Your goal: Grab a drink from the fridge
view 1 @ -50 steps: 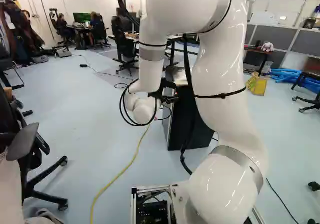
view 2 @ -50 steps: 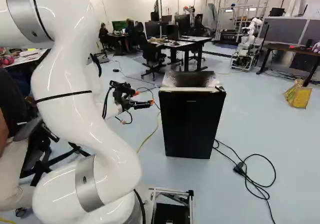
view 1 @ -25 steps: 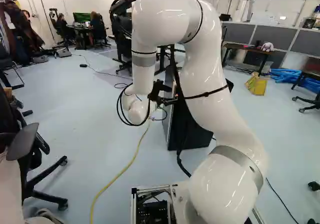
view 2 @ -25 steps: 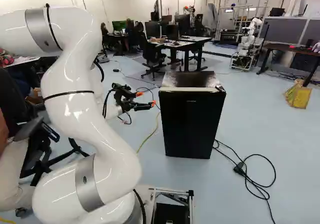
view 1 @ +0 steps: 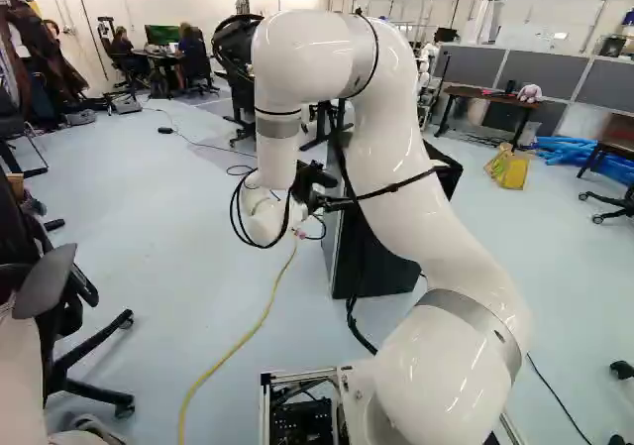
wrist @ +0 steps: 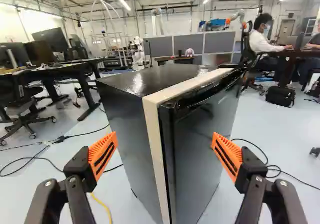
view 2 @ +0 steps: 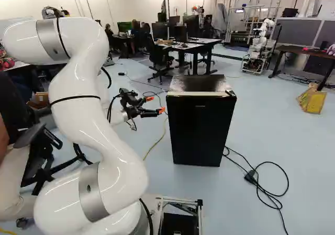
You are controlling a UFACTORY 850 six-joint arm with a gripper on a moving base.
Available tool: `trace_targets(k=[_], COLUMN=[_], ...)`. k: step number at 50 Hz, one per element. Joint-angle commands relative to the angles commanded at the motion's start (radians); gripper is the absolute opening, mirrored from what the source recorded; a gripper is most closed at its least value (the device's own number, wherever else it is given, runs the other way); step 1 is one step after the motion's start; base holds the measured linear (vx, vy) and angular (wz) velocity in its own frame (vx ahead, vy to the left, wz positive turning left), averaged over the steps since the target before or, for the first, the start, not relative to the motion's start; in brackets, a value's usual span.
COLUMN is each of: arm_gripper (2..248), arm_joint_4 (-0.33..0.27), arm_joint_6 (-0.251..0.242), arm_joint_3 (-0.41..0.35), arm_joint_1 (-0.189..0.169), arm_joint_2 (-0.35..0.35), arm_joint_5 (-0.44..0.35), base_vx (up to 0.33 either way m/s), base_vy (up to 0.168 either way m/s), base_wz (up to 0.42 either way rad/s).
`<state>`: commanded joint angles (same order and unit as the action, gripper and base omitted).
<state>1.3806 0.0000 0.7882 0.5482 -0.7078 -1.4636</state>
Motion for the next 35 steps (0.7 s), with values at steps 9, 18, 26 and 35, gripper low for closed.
trace_targets(k=[9, 18, 26, 35], arm_gripper=[247, 247, 247, 247], arm_joint_4=[0.015, 0.016, 0.016, 0.016], arm_joint_6=[0.000, 0.000, 0.000, 0.000], arm_joint_3=[0.002, 0.005, 0.011, 0.020], arm_joint_1=[0.000, -0.001, -0.004, -0.011], arm_joint_2=[-0.001, -0.002, -0.005, -0.010], arm_joint_5=[-0.002, -0.002, -0.002, -0.002], base_vx=[0.000, 0.000, 0.000, 0.000], base_vy=[0.000, 0.000, 0.000, 0.000], base_wz=[0.000, 0.000, 0.000, 0.000])
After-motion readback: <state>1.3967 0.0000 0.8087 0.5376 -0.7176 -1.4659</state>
